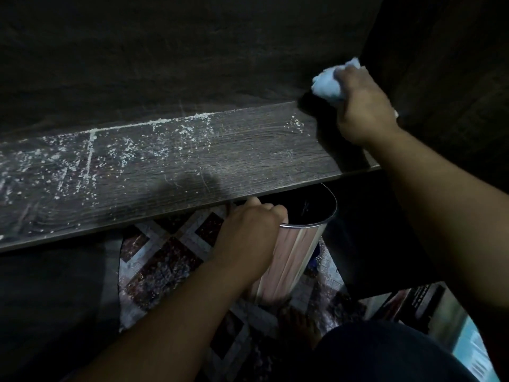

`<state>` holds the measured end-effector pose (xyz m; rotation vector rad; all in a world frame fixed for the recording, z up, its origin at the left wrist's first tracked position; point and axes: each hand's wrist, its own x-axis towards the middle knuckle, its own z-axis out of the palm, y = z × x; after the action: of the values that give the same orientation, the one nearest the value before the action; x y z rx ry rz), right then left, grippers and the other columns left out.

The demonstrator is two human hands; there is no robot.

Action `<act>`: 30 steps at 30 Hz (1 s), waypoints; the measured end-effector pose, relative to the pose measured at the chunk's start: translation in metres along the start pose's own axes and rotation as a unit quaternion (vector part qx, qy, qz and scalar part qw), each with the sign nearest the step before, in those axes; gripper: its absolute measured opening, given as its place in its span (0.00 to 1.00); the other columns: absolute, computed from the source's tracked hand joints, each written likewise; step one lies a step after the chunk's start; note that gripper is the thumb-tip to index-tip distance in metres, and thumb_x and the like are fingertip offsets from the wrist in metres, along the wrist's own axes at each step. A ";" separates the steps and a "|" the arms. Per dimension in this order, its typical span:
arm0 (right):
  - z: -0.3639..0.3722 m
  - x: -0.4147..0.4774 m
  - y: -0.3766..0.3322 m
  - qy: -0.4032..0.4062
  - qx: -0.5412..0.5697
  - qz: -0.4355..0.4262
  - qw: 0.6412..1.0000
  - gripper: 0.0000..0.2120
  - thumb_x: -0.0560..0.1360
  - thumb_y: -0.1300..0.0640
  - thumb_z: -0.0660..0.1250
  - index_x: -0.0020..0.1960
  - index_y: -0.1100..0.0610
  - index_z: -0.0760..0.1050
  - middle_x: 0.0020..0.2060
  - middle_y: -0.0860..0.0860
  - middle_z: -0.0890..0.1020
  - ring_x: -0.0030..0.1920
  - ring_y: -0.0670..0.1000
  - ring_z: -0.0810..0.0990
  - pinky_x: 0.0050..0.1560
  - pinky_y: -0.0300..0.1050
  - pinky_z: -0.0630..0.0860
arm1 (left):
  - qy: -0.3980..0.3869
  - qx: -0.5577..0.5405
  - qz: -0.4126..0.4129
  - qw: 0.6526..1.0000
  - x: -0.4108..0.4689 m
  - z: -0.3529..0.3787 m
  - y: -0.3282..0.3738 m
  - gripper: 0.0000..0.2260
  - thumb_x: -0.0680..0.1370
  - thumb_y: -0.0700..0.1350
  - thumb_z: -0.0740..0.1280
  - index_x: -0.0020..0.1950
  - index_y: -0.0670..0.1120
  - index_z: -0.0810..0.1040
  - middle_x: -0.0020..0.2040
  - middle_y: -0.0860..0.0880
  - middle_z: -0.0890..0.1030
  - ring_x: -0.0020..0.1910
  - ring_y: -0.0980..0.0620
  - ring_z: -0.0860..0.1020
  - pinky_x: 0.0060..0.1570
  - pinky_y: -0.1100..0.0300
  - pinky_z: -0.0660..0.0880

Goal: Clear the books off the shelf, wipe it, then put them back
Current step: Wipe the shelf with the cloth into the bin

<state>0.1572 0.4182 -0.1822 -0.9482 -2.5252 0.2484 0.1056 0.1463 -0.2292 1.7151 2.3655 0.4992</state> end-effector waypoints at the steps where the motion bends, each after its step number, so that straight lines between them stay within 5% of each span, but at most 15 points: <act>1: 0.002 0.006 0.007 -0.019 -0.012 0.017 1.000 0.27 0.75 0.64 0.62 0.73 0.59 0.63 0.72 0.60 0.65 0.72 0.58 0.63 0.71 0.48 0.60 | -0.001 0.002 -0.001 1.000 0.000 0.000 0.000 0.14 0.71 0.33 0.66 0.50 0.50 0.77 0.43 0.54 0.78 0.47 0.53 0.71 0.43 0.58 0.71; 4: 0.018 0.008 0.011 -0.083 0.035 0.112 0.990 0.30 0.75 0.63 0.63 0.75 0.55 0.61 0.74 0.56 0.63 0.73 0.56 0.63 0.73 0.47 0.59 | 0.002 0.006 -0.006 1.000 -0.001 0.000 -0.001 0.14 0.72 0.33 0.65 0.51 0.51 0.77 0.44 0.54 0.79 0.48 0.53 0.71 0.43 0.60 0.69; 9: 0.036 0.015 -0.008 -0.043 0.062 0.171 0.982 0.25 0.76 0.57 0.58 0.72 0.47 0.64 0.70 0.52 0.69 0.68 0.57 0.70 0.69 0.50 0.66 | 0.014 0.021 -0.007 1.000 0.000 -0.003 -0.003 0.14 0.72 0.36 0.66 0.52 0.52 0.77 0.45 0.55 0.79 0.49 0.53 0.72 0.41 0.62 0.62; 15: 0.039 0.002 -0.029 -0.107 0.171 0.060 0.978 0.19 0.81 0.59 0.55 0.71 0.50 0.67 0.65 0.56 0.75 0.65 0.56 0.73 0.64 0.45 0.68 | 0.008 0.003 -0.012 1.000 -0.002 -0.002 -0.006 0.13 0.71 0.35 0.68 0.49 0.52 0.77 0.42 0.55 0.78 0.46 0.54 0.71 0.40 0.60 0.66; 17: 0.025 0.005 -0.025 -0.048 0.207 0.052 0.976 0.19 0.81 0.59 0.54 0.70 0.51 0.68 0.63 0.55 0.76 0.63 0.55 0.74 0.60 0.42 0.69 | 0.009 0.003 -0.009 1.000 -0.002 -0.004 -0.006 0.13 0.72 0.35 0.67 0.51 0.52 0.76 0.44 0.55 0.78 0.47 0.54 0.71 0.40 0.61 0.63; 20: 0.003 0.018 -0.012 0.042 0.134 0.053 0.989 0.21 0.79 0.60 0.56 0.71 0.50 0.67 0.65 0.55 0.75 0.64 0.55 0.74 0.61 0.44 0.70 | 0.011 0.009 -0.010 1.000 -0.002 -0.005 -0.007 0.14 0.72 0.35 0.67 0.52 0.52 0.76 0.45 0.55 0.78 0.49 0.54 0.71 0.41 0.61 0.62; 24: 0.017 0.027 0.004 -0.029 0.041 0.096 0.994 0.26 0.76 0.62 0.62 0.73 0.54 0.62 0.71 0.58 0.65 0.69 0.60 0.67 0.70 0.50 0.64 | 0.004 0.005 -0.006 1.000 -0.003 -0.003 -0.008 0.15 0.70 0.34 0.67 0.51 0.51 0.76 0.44 0.55 0.79 0.49 0.53 0.72 0.42 0.60 0.67; 30: 0.047 0.011 -0.023 -0.085 0.042 0.050 0.994 0.19 0.79 0.59 0.57 0.69 0.54 0.69 0.65 0.59 0.74 0.65 0.60 0.72 0.64 0.49 0.67 | 0.002 -0.003 -0.008 1.000 -0.002 -0.002 -0.010 0.14 0.70 0.33 0.67 0.50 0.50 0.77 0.43 0.54 0.79 0.48 0.52 0.72 0.45 0.55 0.73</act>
<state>0.1152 0.4078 -0.2130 -1.0606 -2.5992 0.4821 0.0965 0.1417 -0.2309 1.6933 2.3765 0.5081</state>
